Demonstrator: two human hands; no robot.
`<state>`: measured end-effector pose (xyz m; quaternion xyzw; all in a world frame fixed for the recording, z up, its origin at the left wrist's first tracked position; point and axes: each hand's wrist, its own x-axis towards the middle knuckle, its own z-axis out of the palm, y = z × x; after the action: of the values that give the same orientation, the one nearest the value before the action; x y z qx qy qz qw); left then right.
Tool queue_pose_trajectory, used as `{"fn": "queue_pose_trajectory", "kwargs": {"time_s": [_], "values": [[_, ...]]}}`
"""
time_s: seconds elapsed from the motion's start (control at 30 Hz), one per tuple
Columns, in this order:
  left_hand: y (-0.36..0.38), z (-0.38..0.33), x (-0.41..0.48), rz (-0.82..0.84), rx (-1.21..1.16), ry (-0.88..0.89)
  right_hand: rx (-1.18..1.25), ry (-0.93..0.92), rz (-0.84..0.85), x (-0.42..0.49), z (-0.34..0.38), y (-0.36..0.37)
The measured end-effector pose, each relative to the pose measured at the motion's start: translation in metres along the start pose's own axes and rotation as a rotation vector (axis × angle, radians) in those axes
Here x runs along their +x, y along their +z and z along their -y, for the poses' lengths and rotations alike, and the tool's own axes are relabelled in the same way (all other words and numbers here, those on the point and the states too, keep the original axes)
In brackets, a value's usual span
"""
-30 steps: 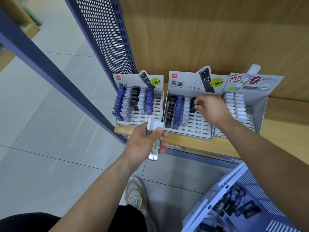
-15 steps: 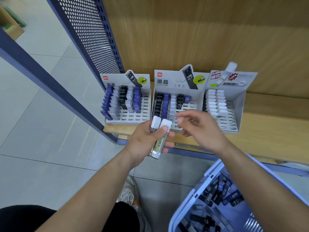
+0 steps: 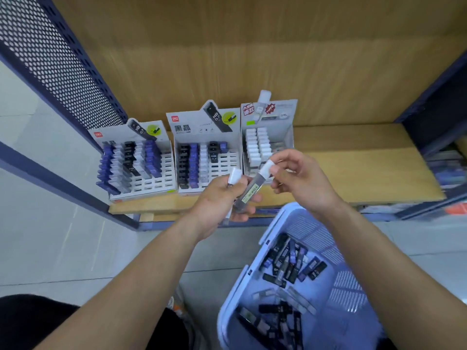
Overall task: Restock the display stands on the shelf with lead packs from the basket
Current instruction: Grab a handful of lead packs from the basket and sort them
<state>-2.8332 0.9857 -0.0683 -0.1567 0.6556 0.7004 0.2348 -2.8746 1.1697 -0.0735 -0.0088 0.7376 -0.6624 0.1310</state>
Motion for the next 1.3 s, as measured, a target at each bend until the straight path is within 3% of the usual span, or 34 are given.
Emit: {"fn": "queue_pose_trajectory", "kwargs": {"time_s": [0.27, 0.43, 0.6, 0.7, 1.13, 1.3], "values": [[0.034, 0.002, 0.016, -0.03, 0.184, 0.072, 0.133, 0.028, -0.139, -0.015, -0.001, -0.02], [0.035, 0.005, 0.022, -0.041, 0.252, 0.04, -0.021, 0.002, -0.118, -0.005, -0.007, -0.029], [0.011, 0.018, 0.031, -0.187, 0.217, -0.048, -0.221, -0.084, -0.226, 0.033, -0.022, -0.049], [-0.003, 0.024, 0.032, -0.225, 0.175, -0.084, -0.401, -0.117, -0.2, 0.057, -0.037, -0.044], [-0.026, 0.027, 0.036, -0.266, 0.175, 0.111, -0.667, -0.179, -0.142, 0.093, -0.06, -0.039], [-0.028, 0.027, 0.035, -0.276, 0.176, 0.129, -0.786, -0.353, -0.096, 0.092, -0.059, -0.032]]}}
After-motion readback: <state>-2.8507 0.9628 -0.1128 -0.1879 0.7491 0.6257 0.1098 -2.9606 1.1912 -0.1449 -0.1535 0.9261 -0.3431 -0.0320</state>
